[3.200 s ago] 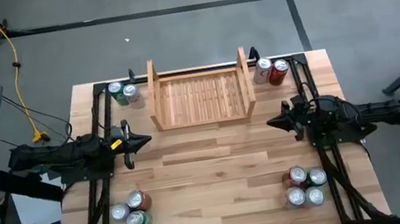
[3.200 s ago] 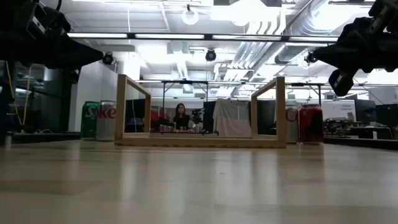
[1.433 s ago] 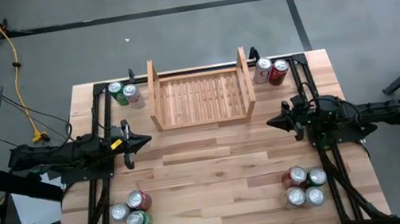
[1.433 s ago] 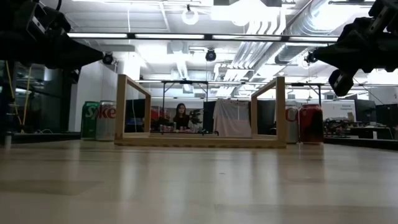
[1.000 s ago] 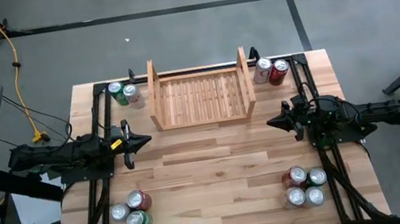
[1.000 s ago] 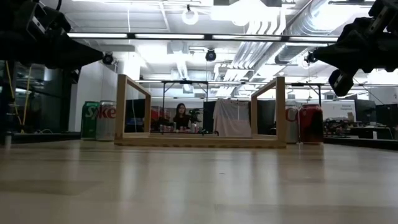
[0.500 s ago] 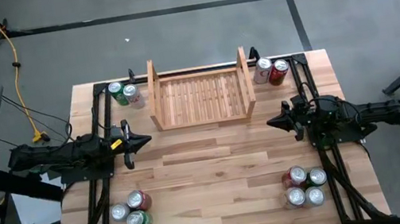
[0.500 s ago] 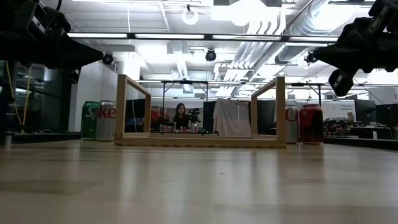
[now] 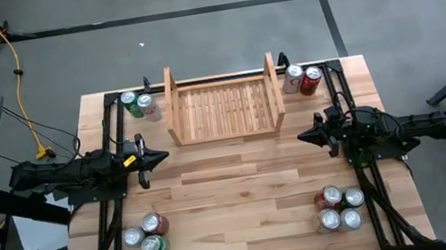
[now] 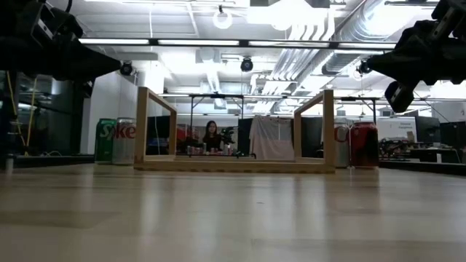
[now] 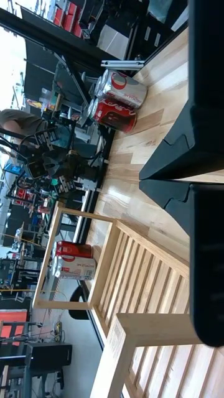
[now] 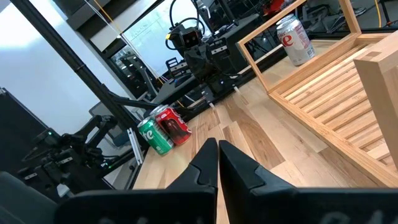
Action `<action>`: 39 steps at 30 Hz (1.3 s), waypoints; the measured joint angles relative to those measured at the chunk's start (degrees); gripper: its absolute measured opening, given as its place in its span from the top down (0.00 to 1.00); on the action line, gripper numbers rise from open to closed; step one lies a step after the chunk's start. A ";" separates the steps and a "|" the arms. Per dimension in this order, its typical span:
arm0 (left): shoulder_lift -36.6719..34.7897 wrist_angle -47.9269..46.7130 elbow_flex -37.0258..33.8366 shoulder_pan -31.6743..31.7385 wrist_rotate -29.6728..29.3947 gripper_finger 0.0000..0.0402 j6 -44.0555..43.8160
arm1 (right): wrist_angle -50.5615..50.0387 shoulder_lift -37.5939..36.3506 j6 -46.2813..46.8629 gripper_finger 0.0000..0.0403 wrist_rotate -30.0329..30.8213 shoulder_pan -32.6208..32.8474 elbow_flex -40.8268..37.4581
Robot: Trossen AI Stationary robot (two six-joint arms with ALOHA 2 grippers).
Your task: Place canned beverage on shelf
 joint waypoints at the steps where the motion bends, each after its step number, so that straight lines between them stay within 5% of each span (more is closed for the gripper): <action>1: 0.00 -0.01 0.00 -0.01 -0.01 0.99 0.00 | 0.00 -0.02 0.02 1.00 0.00 0.02 0.00; 22: 0.00 -0.02 0.00 0.00 -0.01 0.99 0.00 | 0.32 -0.01 0.36 1.00 0.90 0.01 -0.01; 25: 0.00 -0.01 0.00 0.00 0.00 0.99 0.00 | 4.37 0.00 6.12 1.00 8.79 0.02 -0.09; 30: 0.00 -0.01 0.00 0.00 0.00 0.99 0.00 | 16.02 0.03 24.95 1.00 30.51 0.00 -0.09; 36: 0.00 -0.02 0.00 -0.02 0.01 0.99 0.00 | 34.25 1.02 20.51 1.00 37.81 -0.53 0.18; 39: 0.00 -0.01 0.00 0.00 0.01 0.99 0.00 | 33.64 3.82 16.01 0.97 41.46 -0.53 4.20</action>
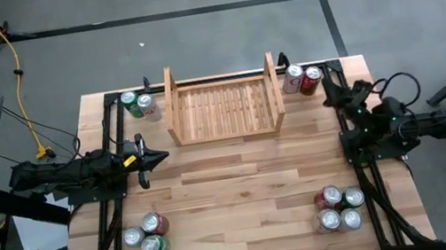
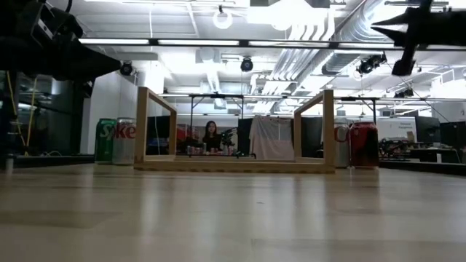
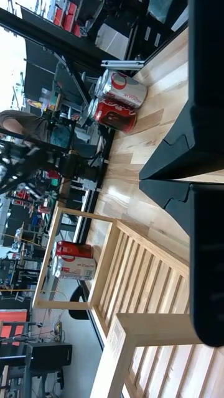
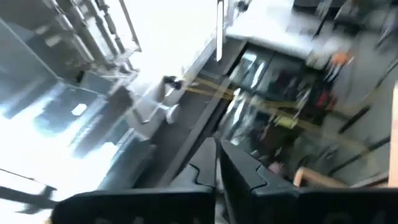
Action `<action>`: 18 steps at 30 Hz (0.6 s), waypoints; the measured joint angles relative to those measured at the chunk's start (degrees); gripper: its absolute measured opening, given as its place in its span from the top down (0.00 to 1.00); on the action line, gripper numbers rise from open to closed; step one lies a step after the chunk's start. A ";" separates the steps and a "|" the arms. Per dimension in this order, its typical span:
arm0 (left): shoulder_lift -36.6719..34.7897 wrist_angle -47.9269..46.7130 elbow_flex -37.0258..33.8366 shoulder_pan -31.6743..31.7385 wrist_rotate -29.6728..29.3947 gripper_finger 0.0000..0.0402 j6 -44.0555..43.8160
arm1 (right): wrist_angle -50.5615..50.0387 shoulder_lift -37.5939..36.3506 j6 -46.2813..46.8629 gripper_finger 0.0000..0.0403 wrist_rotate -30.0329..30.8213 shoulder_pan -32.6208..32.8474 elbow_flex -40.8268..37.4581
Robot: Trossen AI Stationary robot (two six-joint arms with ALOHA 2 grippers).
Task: Place canned beverage on shelf
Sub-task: Put the top red soda can on the shelf
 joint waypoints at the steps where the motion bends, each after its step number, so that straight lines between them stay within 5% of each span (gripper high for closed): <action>1: 0.00 0.00 0.00 -0.01 -0.02 0.99 0.00 | -1.95 1.58 -1.28 0.95 0.97 0.00 2.14; 7: 0.00 0.00 0.01 -0.01 -0.01 0.99 0.00 | -16.52 17.62 -9.22 0.71 4.14 0.00 18.42; 11: 0.00 0.01 0.01 -0.02 -0.02 0.99 0.00 | -35.82 29.20 -12.43 0.52 9.62 -1.71 32.61; 18: 0.00 0.01 0.02 -0.01 -0.02 0.99 0.00 | -82.49 47.06 7.17 0.33 6.18 -16.48 55.80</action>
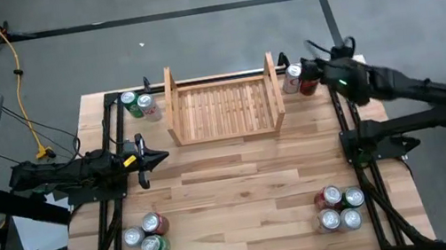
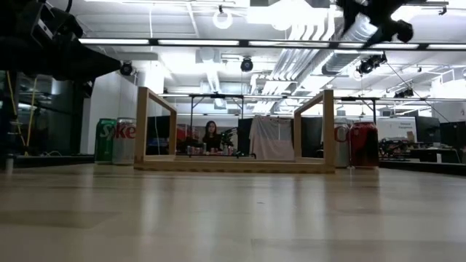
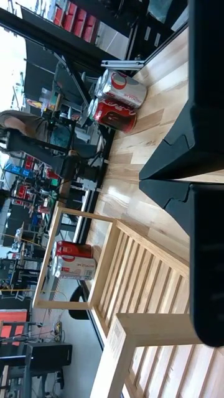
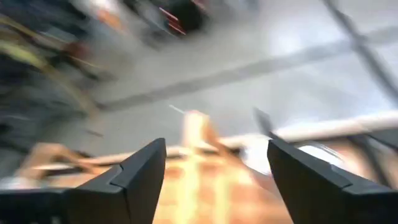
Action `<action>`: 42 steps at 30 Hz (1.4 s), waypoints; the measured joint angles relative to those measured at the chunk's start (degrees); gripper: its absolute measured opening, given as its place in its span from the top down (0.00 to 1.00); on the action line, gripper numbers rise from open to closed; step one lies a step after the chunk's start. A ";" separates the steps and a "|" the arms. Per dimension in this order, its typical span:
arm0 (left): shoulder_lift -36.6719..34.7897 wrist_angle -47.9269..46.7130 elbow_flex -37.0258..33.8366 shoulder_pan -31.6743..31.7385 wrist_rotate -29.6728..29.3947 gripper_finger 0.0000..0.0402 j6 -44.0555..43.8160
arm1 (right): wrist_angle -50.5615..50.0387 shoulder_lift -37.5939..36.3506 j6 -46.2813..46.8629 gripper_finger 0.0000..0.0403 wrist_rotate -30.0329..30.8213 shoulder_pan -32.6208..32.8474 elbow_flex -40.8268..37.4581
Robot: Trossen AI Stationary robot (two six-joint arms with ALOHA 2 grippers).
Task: Place canned beverage on shelf
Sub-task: Put the top red soda can on the shelf
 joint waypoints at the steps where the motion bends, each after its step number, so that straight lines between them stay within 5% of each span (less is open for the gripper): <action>1: 0.00 -0.02 0.00 -0.01 0.01 0.99 0.00 | -4.73 2.21 2.25 0.32 -2.41 -2.60 2.11; 6: 0.00 -0.02 0.00 0.00 -0.01 0.99 0.00 | -14.26 11.68 3.26 0.31 -11.51 -12.65 6.36; 17: 0.00 -0.01 0.00 0.00 -0.01 0.99 0.00 | -14.13 24.60 -2.52 0.31 -16.52 -27.61 5.88; 42: 0.00 0.00 0.00 0.01 -0.01 0.99 0.00 | -10.97 36.19 1.82 0.31 -17.20 -31.15 5.82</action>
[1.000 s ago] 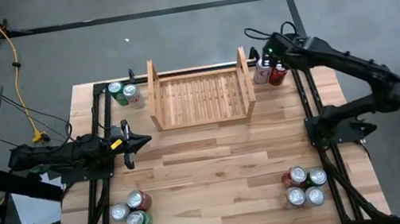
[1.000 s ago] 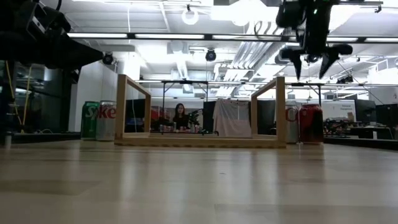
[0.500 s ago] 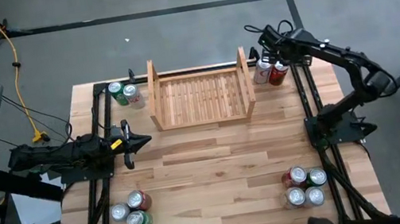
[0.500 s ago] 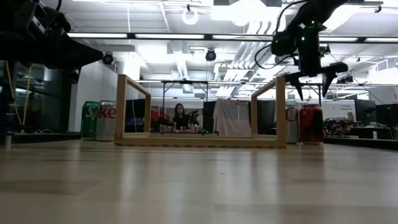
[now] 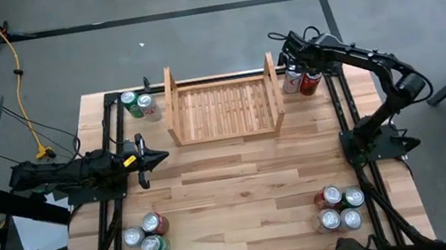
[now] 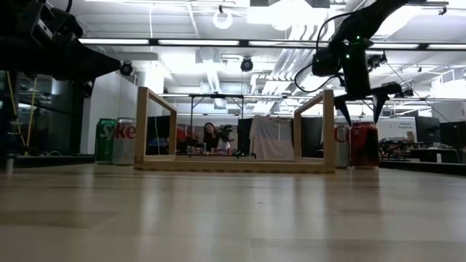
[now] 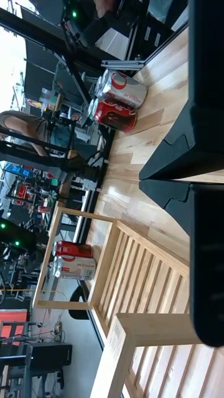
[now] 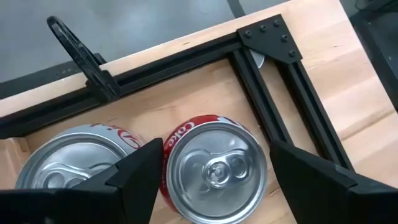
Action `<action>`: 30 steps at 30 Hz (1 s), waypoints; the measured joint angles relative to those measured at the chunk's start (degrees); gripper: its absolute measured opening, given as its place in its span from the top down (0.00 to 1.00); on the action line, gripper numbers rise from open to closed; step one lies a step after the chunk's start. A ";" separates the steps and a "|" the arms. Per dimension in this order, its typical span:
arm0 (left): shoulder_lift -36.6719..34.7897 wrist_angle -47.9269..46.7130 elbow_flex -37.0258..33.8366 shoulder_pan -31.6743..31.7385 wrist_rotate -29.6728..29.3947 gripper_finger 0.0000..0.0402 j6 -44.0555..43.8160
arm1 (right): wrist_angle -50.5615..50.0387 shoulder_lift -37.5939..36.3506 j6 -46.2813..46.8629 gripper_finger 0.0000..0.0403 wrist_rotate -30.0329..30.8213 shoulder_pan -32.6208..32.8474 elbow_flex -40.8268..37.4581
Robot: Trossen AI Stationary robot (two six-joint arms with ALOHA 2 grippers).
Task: Place canned beverage on shelf
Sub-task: Put the top red soda can on the shelf
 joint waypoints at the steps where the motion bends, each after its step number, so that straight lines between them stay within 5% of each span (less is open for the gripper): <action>1: 0.00 -0.02 0.00 0.00 0.02 0.99 0.00 | 0.02 0.08 0.00 0.31 -0.11 0.00 0.00; 30: 0.00 0.00 0.00 0.00 0.00 0.99 0.00 | -4.68 0.35 -6.11 0.31 -1.30 -1.68 0.00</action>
